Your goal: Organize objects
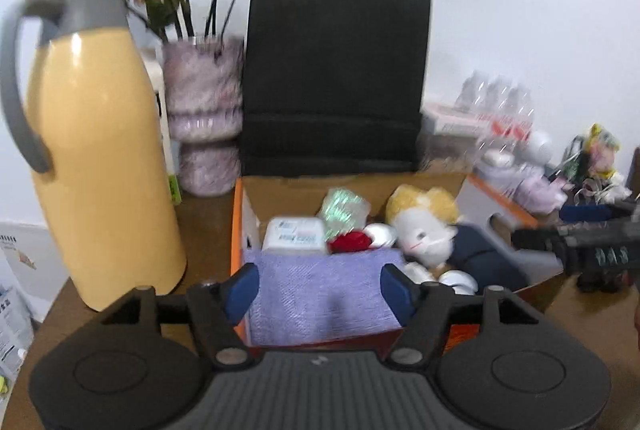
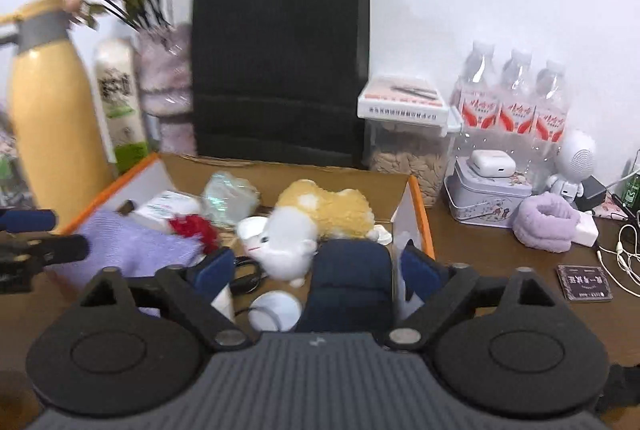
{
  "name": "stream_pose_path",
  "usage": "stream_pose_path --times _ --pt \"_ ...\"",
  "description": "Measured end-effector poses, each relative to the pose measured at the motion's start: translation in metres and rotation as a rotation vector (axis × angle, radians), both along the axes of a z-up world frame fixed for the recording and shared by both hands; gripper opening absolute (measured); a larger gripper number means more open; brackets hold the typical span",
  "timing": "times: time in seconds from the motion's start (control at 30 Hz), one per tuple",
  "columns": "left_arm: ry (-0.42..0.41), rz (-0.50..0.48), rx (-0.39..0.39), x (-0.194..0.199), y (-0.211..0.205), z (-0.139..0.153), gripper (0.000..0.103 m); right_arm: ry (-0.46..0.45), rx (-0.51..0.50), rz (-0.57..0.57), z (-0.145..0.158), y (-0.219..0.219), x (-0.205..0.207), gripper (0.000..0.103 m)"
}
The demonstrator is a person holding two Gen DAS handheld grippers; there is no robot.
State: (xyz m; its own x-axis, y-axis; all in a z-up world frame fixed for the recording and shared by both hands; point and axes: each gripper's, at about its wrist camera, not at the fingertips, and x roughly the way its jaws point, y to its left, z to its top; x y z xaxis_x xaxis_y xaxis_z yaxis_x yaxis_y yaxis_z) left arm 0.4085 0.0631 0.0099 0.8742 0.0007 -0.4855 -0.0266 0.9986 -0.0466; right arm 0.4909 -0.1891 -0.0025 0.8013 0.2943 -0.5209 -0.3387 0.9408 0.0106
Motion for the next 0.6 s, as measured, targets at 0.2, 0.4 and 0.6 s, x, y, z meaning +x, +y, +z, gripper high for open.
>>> stream_pose_path --times 0.2,0.4,0.6 --pt "-0.109 -0.058 -0.047 -0.080 -0.013 0.033 0.082 -0.064 -0.005 0.042 0.023 -0.016 -0.087 0.103" --pt "-0.127 -0.054 0.047 -0.172 -0.045 0.022 0.089 -0.087 0.110 0.069 0.025 -0.029 -0.203 0.103" --pt "-0.093 0.018 0.006 -0.266 -0.056 0.013 0.099 -0.092 0.032 0.047 0.009 -0.023 -0.289 0.103"
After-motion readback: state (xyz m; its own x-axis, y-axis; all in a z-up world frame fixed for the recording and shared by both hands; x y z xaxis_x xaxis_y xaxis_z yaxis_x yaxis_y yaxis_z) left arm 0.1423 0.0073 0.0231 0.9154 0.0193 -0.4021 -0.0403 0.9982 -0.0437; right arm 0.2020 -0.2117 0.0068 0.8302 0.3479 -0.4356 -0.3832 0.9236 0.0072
